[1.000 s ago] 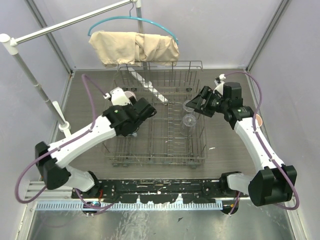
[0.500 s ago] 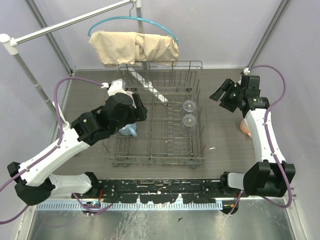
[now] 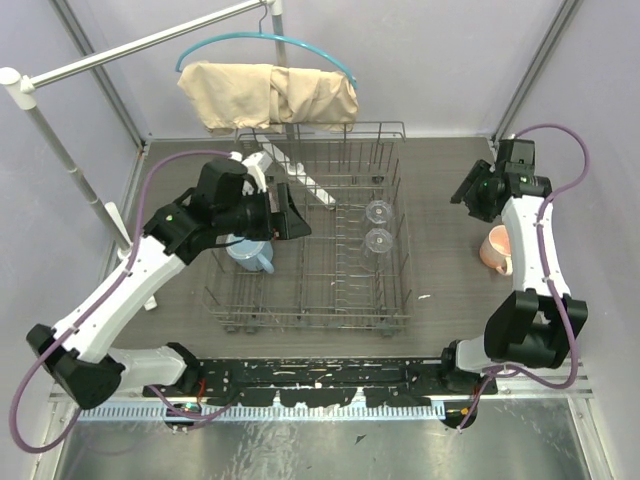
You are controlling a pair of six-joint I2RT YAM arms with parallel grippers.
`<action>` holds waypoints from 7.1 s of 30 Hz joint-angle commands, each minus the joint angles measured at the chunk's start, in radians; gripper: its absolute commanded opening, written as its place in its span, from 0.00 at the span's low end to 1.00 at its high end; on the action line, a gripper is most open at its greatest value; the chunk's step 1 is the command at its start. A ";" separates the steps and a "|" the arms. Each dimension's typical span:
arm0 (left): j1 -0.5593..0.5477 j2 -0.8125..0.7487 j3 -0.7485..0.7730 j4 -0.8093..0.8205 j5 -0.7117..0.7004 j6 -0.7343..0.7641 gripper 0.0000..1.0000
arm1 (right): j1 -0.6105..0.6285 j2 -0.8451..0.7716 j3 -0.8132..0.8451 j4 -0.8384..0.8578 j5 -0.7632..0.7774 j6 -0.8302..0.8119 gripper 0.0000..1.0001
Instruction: Load the cups into the dish rack
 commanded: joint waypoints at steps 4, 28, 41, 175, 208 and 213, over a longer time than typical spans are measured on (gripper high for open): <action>0.074 0.051 -0.037 0.187 0.285 -0.004 0.87 | -0.108 0.103 0.096 -0.055 0.068 -0.096 0.56; 0.226 0.183 -0.149 0.644 0.545 -0.212 0.91 | -0.143 0.378 0.122 -0.071 0.293 -0.270 0.51; 0.251 0.185 -0.161 0.649 0.546 -0.219 0.92 | -0.144 0.432 0.028 0.020 0.280 -0.262 0.28; 0.032 0.199 0.022 0.800 0.180 -0.250 0.00 | 0.394 -0.072 -0.225 1.311 -0.610 1.015 0.49; -0.226 0.381 0.296 0.107 -0.750 -0.297 0.00 | 0.212 -0.232 -0.066 0.230 -0.319 0.133 0.71; -0.226 0.535 0.503 -0.122 -0.807 -0.386 0.00 | 0.211 -0.292 -0.188 0.239 -0.311 0.118 0.72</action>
